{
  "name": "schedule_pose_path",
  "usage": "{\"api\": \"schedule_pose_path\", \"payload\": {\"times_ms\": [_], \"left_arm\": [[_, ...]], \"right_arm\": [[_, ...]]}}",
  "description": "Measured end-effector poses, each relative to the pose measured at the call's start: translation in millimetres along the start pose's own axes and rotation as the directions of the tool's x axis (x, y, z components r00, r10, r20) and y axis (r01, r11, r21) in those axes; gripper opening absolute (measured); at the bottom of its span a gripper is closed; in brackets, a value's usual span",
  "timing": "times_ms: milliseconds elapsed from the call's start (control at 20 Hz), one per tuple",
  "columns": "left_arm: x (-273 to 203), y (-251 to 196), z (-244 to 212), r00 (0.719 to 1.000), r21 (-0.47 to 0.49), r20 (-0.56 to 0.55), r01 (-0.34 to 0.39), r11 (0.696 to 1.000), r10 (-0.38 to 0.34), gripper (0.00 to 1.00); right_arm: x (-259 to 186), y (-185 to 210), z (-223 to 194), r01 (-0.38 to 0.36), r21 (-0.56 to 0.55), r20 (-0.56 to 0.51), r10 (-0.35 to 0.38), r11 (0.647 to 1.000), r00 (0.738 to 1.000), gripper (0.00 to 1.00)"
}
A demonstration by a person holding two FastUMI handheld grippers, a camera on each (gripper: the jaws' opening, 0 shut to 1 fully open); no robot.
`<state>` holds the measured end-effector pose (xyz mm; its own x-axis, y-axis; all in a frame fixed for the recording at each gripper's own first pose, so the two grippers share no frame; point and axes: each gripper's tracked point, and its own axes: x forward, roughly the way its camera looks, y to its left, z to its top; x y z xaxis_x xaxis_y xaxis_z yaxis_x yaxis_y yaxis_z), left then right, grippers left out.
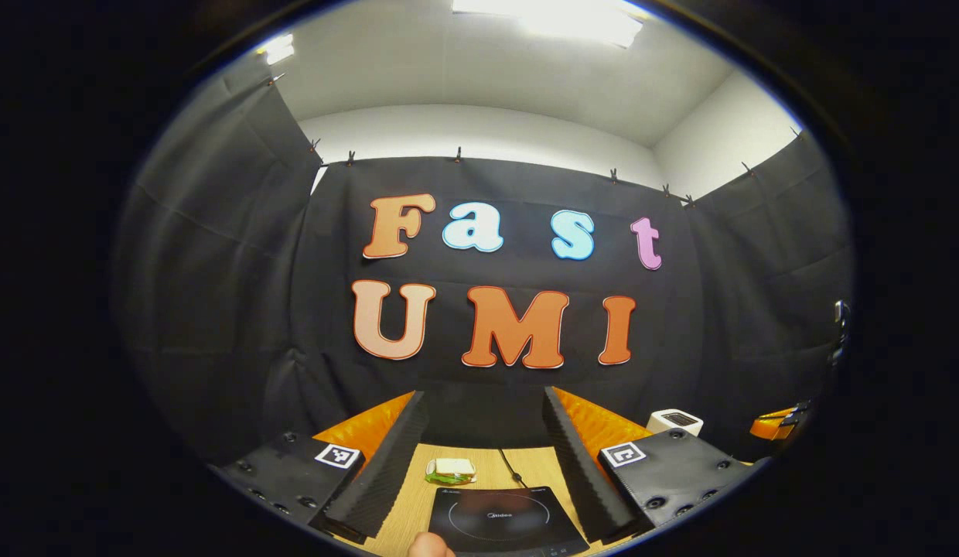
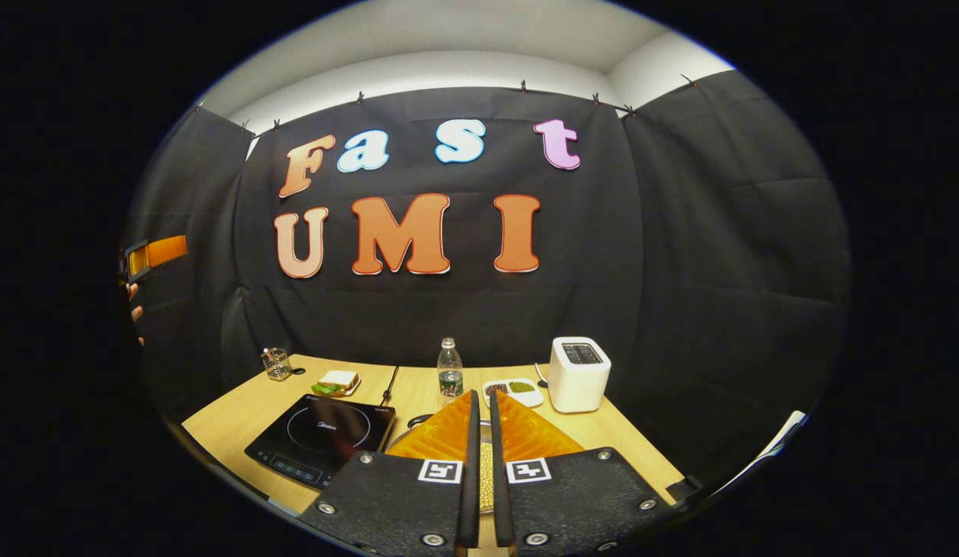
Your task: First push the handle of the pot to place it horizontally, then grasp the pot with both hands and set it on the induction cooktop.
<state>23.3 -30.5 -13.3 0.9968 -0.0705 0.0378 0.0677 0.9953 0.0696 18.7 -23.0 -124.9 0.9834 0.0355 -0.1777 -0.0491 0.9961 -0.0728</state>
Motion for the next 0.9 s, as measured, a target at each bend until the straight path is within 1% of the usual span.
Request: {"api": "schedule_pose_path", "payload": {"times_ms": [150,300,450,650,900], "left_arm": [[-1.3,3.7,-2.9,1.000,0.003,-0.006,-0.003,1.000,0.003,0.99],[-3.3,8.6,-5.9,1.000,-0.005,-0.009,-0.010,1.000,0.010,0.99],[-5.3,12.5,-11.9,1.000,-0.011,-0.015,-0.016,1.000,0.016,0.98],[-5.6,15.2,-16.0,1.000,-0.002,-0.016,-0.016,1.000,0.016,0.99],[-5.0,9.6,-19.2,1.000,0.015,-0.016,-0.011,1.000,0.011,0.99]], "right_arm": [[0.7,0.2,-32.8,0.000,0.011,-0.059,0.000,1.000,0.998,0.00],[-1.1,3.3,-69.6,-0.004,0.021,-0.129,0.007,1.000,0.992,0.00],[-4.4,8.6,-108.3,-0.014,0.022,-0.200,0.018,1.000,0.980,0.00],[-10.6,13.7,-155.9,-0.032,0.045,-0.292,0.044,0.998,0.955,0.00],[-8.5,4.9,-207.3,-0.011,0.067,-0.399,0.037,0.998,0.916,0.00]]}}
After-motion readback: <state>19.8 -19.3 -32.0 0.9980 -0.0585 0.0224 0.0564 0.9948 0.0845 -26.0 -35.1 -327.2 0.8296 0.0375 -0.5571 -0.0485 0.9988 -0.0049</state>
